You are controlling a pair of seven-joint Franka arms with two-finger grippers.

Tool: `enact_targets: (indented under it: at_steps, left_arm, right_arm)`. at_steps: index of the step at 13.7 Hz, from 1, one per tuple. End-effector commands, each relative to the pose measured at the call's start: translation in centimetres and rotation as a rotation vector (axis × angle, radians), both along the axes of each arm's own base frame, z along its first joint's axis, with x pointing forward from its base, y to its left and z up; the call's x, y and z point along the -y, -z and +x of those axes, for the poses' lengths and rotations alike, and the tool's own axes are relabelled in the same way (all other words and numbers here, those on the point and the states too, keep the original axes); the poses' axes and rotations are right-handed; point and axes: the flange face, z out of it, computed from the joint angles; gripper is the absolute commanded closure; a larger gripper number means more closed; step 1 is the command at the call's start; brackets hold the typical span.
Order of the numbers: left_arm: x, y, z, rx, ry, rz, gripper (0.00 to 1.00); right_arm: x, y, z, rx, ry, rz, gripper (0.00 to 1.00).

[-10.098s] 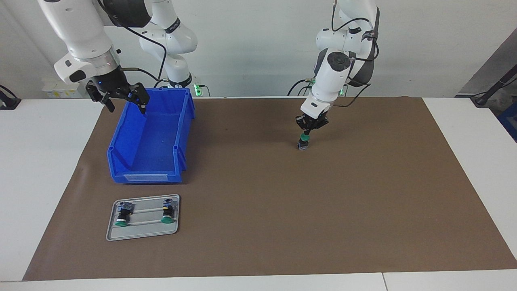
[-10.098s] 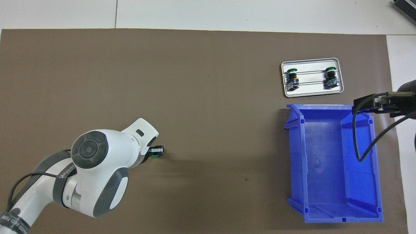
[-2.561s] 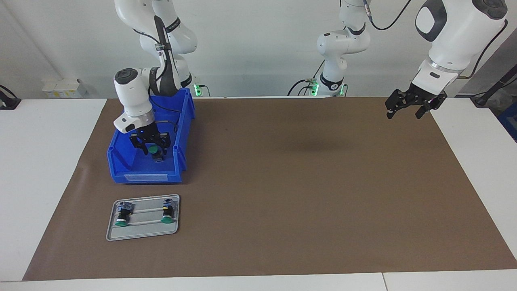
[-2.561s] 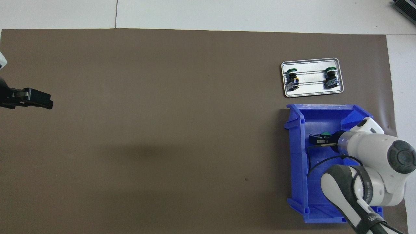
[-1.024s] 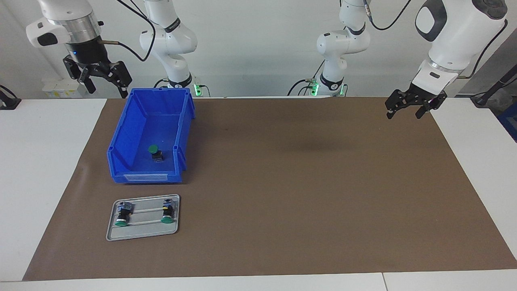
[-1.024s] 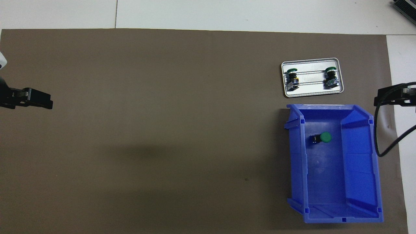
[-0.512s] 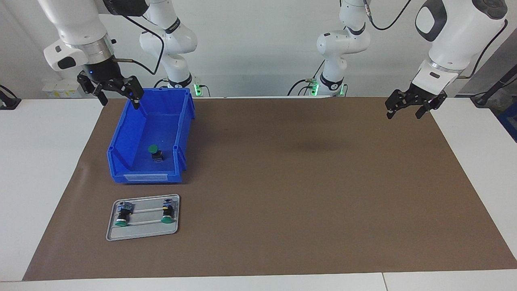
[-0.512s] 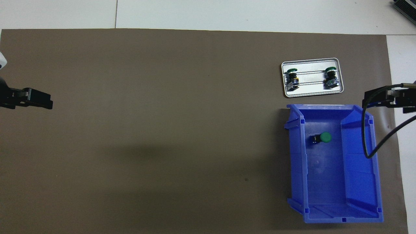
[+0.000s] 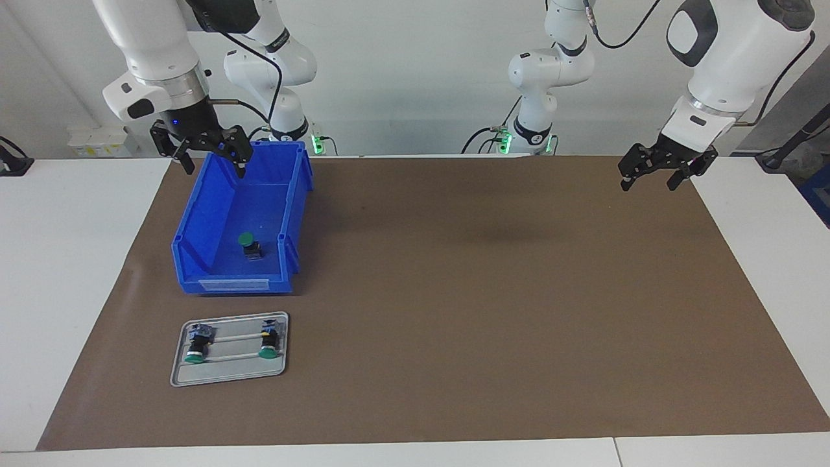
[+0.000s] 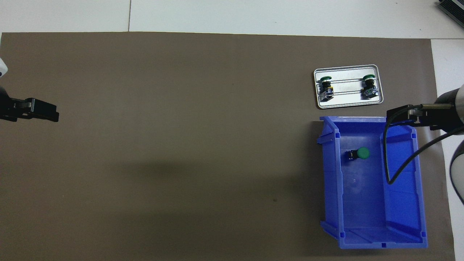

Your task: Place and press button with both arms

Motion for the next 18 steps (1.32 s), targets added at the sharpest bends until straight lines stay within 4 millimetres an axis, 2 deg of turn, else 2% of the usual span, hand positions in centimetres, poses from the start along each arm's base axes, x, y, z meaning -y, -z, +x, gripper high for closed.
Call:
enact_targets:
  at_steps: [1, 2, 4, 9, 18]
  left_arm:
    - [-0.3, -0.1, -0.9, 0.004, 0.007, 0.019, 0.0]
    - [-0.3, -0.1, -0.9, 0.004, 0.007, 0.019, 0.0]
    - [-0.3, -0.1, -0.9, 0.004, 0.007, 0.019, 0.0]
    - [-0.3, -0.1, -0.9, 0.004, 0.005, 0.019, 0.0]
    - [-0.2, -0.1, -0.9, 0.004, 0.007, 0.02, 0.0]
  right_arm:
    - [2.8, -0.8, -0.3, 0.014, 0.011, 0.042, 0.0]
    - [3.7, -1.0, -0.2, 0.012, -0.005, 0.036, 0.0]
    - [4.1, -0.7, -0.1, 0.009, -0.023, 0.001, 0.0]
    - [3.2, -0.5, -0.3, 0.0, -0.037, -0.013, 0.0]
    - [3.0, -0.5, -0.3, 0.005, -0.011, -0.01, 0.0]
